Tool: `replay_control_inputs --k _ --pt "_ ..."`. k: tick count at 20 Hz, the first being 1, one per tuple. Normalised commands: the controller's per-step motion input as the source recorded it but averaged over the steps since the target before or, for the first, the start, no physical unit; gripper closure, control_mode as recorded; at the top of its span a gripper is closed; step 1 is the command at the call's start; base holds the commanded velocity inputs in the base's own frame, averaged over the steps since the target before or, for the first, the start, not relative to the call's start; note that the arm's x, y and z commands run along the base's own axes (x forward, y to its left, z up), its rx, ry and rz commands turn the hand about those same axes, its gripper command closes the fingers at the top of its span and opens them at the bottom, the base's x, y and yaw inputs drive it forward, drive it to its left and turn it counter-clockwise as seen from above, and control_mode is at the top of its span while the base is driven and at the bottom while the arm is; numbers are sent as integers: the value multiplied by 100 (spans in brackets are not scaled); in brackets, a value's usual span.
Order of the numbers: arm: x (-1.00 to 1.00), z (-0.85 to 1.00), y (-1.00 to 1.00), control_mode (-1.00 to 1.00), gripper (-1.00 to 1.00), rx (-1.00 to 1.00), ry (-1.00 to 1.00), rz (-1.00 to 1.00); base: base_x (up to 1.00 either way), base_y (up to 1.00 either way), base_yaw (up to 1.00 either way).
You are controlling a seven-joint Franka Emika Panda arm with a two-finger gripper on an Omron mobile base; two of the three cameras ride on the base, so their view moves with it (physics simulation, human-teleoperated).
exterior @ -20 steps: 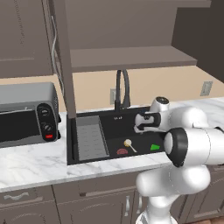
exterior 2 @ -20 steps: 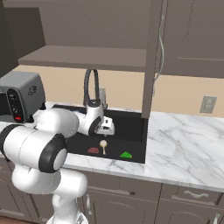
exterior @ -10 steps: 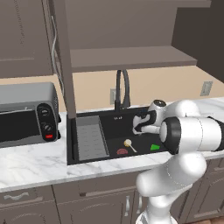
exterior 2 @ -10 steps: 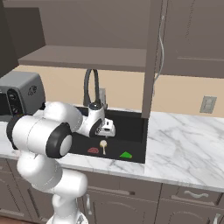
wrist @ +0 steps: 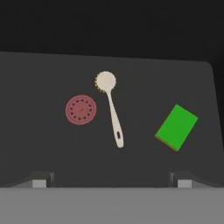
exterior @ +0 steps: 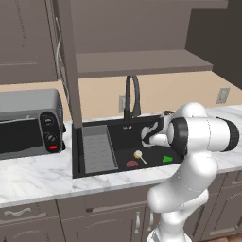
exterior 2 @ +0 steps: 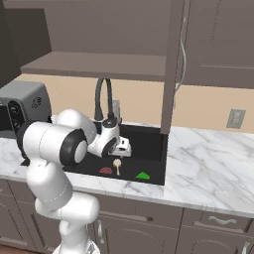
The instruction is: Pick up the dish brush and sponge from the sink, and place them back in the cabinet, and close the cabinet doors.
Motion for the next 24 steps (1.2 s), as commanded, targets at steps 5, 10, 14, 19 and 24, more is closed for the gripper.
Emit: replay_control_inputs --k 5,10,14,19,24 --pt "11 -19 0 -100 -100 0 0 0 0 0 0" --pt "5 -11 0 -100 -100 0 0 0 0 0 0" --pt "4 -10 0 -100 -100 0 0 0 0 0 0" --pt "6 -12 0 -100 -100 0 0 0 0 0 0" --pt "8 -16 0 -100 -100 0 0 0 0 0 0"
